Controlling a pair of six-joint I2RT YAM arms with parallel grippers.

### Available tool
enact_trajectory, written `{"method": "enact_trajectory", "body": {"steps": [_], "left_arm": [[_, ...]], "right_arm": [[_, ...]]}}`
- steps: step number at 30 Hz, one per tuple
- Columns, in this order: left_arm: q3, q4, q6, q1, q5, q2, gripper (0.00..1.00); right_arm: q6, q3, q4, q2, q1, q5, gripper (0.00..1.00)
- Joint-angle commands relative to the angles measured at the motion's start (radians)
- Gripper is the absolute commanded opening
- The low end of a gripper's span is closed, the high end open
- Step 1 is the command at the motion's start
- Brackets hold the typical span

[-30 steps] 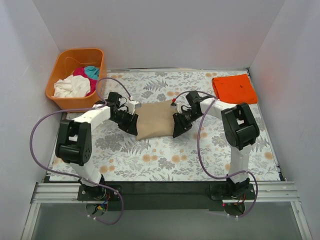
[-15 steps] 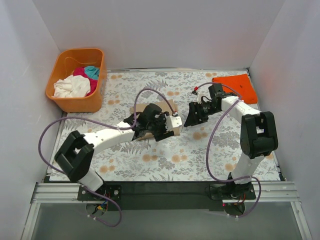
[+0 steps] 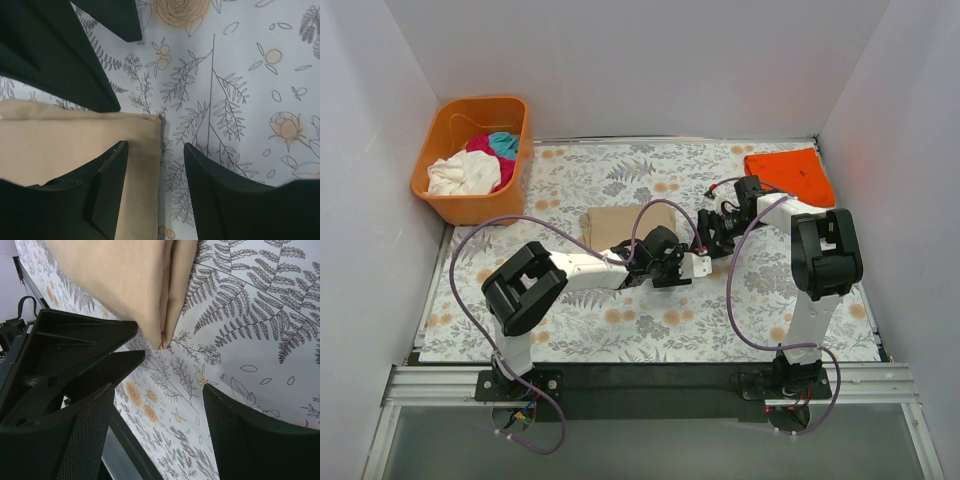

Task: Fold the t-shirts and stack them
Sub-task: Fold the tshirt, then neatly place the folded tshirt to the corner

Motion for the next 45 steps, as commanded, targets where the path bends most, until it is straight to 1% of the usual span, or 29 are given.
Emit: {"method": "enact_trajectory", "body": {"steps": [1,3,4,7,8,10,11,12,13,15,16,20,24,25,27,28,29,32,33,34,37,39,41,45], "left_arm": [[0.049,0.084,0.036,-0.009,-0.037,0.022,0.45],[0.061,0.094,0.036,-0.009,-0.055,0.056,0.42],[0.070,0.094,0.036,-0.010,-0.061,0.065,0.36],[0.070,0.097,0.025,-0.009,-0.049,0.080,0.26],[0.069,0.094,0.014,-0.009,-0.042,0.077,0.18],[0.069,0.066,-0.007,-0.003,-0.017,0.068,0.04],[0.066,0.052,-0.027,-0.001,-0.009,0.047,0.00],[0.064,0.048,-0.059,0.008,0.003,0.033,0.00],[0.060,0.046,-0.072,0.012,0.024,0.016,0.00],[0.055,0.046,-0.119,0.025,0.043,-0.030,0.00],[0.059,0.042,-0.138,0.031,0.055,-0.042,0.00],[0.081,0.032,-0.191,0.049,0.103,-0.084,0.00],[0.098,0.032,-0.219,0.063,0.119,-0.087,0.00],[0.099,0.006,-0.224,0.069,0.132,-0.089,0.00],[0.101,0.005,-0.221,0.074,0.149,-0.093,0.00],[0.099,0.000,-0.216,0.077,0.153,-0.095,0.00],[0.099,0.000,-0.217,0.078,0.150,-0.093,0.00],[0.102,-0.003,-0.222,0.082,0.152,-0.093,0.00],[0.101,-0.003,-0.222,0.082,0.153,-0.093,0.00],[0.102,-0.002,-0.222,0.082,0.153,-0.093,0.00],[0.106,0.000,-0.217,0.086,0.153,-0.089,0.00],[0.106,0.000,-0.218,0.092,0.161,-0.093,0.00],[0.101,0.002,-0.216,0.094,0.181,-0.102,0.00],[0.098,0.008,-0.219,0.094,0.192,-0.104,0.00]], "right_arm": [[0.031,0.042,0.009,0.020,-0.005,-0.045,0.66],[0.032,0.039,0.011,0.023,-0.005,-0.046,0.66],[0.032,0.036,0.011,0.022,-0.007,-0.045,0.66],[0.038,0.031,0.011,0.025,-0.005,-0.046,0.66],[0.039,0.031,0.011,0.026,-0.007,-0.045,0.66],[0.039,0.031,0.011,0.029,-0.007,-0.042,0.67],[0.040,0.031,0.011,0.031,-0.007,-0.039,0.67],[0.043,0.030,0.012,0.033,-0.005,-0.036,0.68],[0.048,0.028,0.020,0.040,-0.007,-0.042,0.80],[0.072,0.028,0.031,0.060,-0.007,-0.058,0.81],[0.083,0.028,0.046,0.069,-0.007,-0.092,0.83],[0.140,0.036,0.094,0.128,-0.005,-0.196,0.85],[0.235,0.010,0.201,0.122,0.015,-0.233,0.87],[0.294,-0.007,0.259,0.118,0.021,-0.238,0.88],[0.363,-0.030,0.340,0.108,0.028,-0.243,0.88],[0.408,-0.050,0.433,0.105,0.033,-0.244,0.89],[0.480,-0.059,0.478,0.105,0.035,-0.244,0.89],[0.574,-0.078,0.624,0.108,0.053,-0.227,0.90],[0.648,-0.088,0.671,0.105,0.056,-0.229,0.90],[0.670,-0.099,0.734,0.106,0.065,-0.230,0.90],[0.672,-0.087,0.749,0.114,0.079,-0.250,0.89],[0.674,-0.108,0.767,0.097,0.081,-0.244,0.89],[0.683,-0.107,0.775,0.102,0.082,-0.223,0.90],[0.716,-0.055,0.779,0.161,0.099,-0.168,0.90]]}}
